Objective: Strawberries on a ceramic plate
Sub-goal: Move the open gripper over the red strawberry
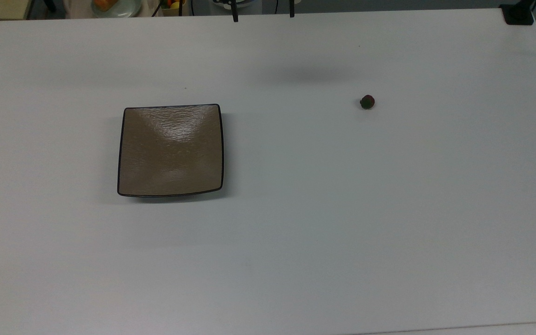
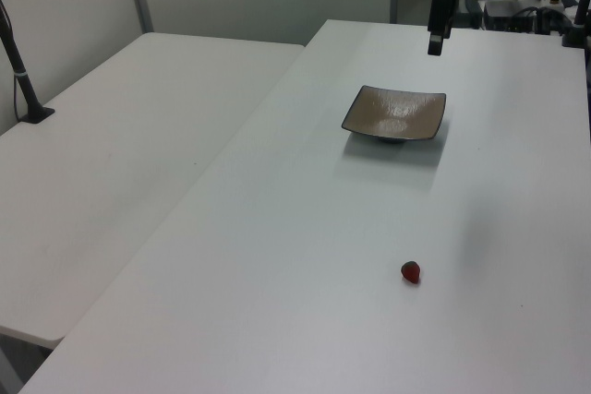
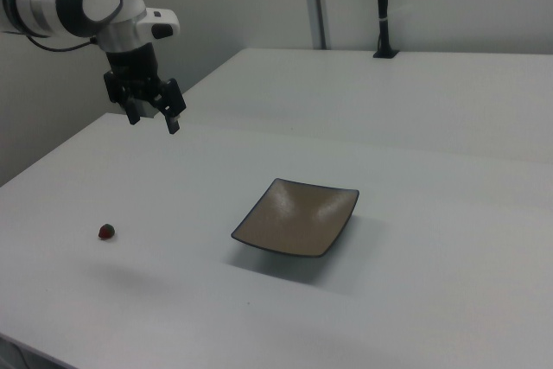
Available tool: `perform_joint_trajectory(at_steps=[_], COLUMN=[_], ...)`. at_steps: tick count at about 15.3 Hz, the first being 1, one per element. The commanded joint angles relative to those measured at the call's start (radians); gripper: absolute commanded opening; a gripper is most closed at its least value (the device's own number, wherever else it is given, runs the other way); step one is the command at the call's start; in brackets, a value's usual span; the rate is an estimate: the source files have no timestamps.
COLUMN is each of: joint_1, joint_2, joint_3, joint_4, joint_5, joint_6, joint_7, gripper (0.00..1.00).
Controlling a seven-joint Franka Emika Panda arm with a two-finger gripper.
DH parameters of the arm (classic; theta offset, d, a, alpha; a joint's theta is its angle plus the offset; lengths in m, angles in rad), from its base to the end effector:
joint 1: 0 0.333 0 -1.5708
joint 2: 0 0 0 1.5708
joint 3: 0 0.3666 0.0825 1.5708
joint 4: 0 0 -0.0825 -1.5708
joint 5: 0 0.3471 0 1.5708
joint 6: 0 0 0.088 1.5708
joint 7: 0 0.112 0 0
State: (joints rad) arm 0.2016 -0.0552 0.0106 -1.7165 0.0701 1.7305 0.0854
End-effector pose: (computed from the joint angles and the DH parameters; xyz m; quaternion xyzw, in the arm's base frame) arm 0.4979 0.1144 0.6490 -0.9971 -0.0589 -0.0291 0.0392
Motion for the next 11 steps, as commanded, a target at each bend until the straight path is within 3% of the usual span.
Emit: perform_joint_trajectory(at_steps=[1,9,11], joint_1=[-0.004,0.01,0.01], joint_2=[-0.012,-0.006,0.018], joint_3=[0.006,0.009,0.051], joint_4=[-0.02,-0.022,-0.017], joint_5=[0.004,0.004,0.004], joint_6=[-0.005,-0.002,0.017], joint_7=[-0.029,-0.026,-0.024], gripper=[1.0,1.0,1.0])
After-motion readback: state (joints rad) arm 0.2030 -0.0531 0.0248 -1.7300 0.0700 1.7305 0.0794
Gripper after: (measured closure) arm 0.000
